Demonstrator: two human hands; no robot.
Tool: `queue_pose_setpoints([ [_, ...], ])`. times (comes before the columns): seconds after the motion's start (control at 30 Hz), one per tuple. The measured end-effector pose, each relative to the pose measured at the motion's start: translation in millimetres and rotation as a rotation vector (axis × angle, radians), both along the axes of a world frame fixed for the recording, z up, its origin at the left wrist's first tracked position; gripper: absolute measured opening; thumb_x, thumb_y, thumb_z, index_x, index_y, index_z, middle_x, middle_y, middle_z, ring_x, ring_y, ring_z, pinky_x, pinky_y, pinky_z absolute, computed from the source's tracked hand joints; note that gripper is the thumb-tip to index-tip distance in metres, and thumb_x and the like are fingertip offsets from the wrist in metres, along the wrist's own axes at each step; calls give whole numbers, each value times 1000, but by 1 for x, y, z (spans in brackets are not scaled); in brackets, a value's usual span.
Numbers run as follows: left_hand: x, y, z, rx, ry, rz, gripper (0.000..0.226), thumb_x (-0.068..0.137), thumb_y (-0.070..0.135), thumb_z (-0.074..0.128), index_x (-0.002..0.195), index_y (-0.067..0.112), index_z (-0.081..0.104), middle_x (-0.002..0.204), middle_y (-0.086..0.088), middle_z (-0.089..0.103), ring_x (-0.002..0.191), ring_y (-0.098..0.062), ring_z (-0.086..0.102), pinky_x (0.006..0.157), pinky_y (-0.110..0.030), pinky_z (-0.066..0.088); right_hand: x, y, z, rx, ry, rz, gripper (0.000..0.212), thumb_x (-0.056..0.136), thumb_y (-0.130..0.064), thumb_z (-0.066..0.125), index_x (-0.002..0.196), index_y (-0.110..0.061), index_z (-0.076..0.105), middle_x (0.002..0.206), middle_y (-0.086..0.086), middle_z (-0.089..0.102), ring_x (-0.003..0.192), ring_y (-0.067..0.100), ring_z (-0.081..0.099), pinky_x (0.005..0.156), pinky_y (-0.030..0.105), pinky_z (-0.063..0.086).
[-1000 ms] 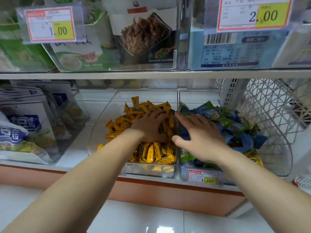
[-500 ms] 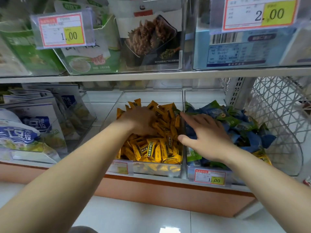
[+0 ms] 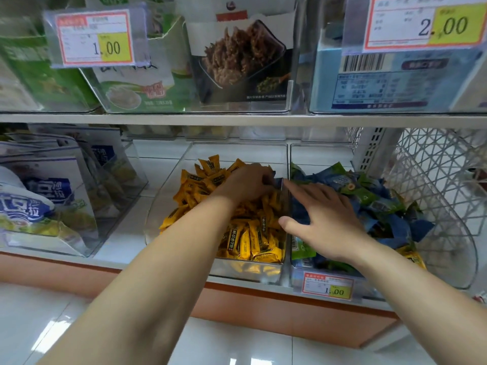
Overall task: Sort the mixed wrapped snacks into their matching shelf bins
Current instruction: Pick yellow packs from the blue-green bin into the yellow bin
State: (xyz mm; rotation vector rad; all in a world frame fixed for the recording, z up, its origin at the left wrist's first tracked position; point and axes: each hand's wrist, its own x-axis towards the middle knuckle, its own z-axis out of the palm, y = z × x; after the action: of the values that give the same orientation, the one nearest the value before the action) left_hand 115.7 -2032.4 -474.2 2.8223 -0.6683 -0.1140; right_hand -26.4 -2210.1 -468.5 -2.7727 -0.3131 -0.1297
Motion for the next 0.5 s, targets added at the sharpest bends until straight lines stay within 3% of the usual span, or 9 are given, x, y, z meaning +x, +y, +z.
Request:
queue_pose_setpoints([
  [0.17, -35, 26, 25, -356, -133, 98, 17, 91, 39, 66, 102, 29, 74, 102, 11, 63, 96, -9, 58, 84, -28, 47, -1, 0, 4, 19, 25, 6, 87, 74, -85, 25, 151, -50, 8, 156, -14, 27, 143, 16, 18, 113, 42, 18],
  [0.27, -66, 37, 48, -599, -153, 167, 8, 91, 33, 69, 96, 32, 75, 88, 24, 66, 85, 4, 62, 75, -12, 46, -4, 4, 14, 46, 12, -8, 88, 75, -83, 38, 152, -44, 17, 158, -11, 26, 144, 19, 22, 115, 42, 20],
  [0.33, -86, 37, 57, -715, -156, 178, 7, 89, 30, 71, 94, 29, 76, 84, 23, 69, 81, 7, 63, 68, -5, 43, -8, 10, 21, 85, -93, -32, 85, 79, -77, 47, 152, -37, 25, 156, -7, 32, 142, 21, 29, 116, 41, 26],
  [0.4, -103, 30, 60, -850, -96, 180, 4, 89, 25, 72, 93, 26, 75, 80, 18, 71, 78, 5, 66, 65, -7, 46, -13, 19, 27, 293, -158, -17, 70, 86, -68, 48, 146, -37, 34, 143, -13, 46, 133, 12, 40, 109, 32, 38],
  [0.43, -111, 25, 59, -930, -26, 174, 5, 89, 22, 72, 91, 26, 74, 77, 15, 72, 75, 3, 67, 62, -10, 48, -16, 23, 29, 454, -152, -2, 59, 89, -63, 49, 142, -38, 39, 132, -22, 51, 124, 3, 45, 101, 22, 41],
  [0.5, -123, 15, 57, -1037, 136, 131, 12, 90, 17, 71, 89, 28, 73, 77, 11, 74, 70, -3, 70, 56, -17, 51, -18, 25, 32, 701, -136, -30, 42, 94, -48, 54, 135, -39, 47, 117, -30, 51, 110, -6, 48, 86, 7, 36],
])
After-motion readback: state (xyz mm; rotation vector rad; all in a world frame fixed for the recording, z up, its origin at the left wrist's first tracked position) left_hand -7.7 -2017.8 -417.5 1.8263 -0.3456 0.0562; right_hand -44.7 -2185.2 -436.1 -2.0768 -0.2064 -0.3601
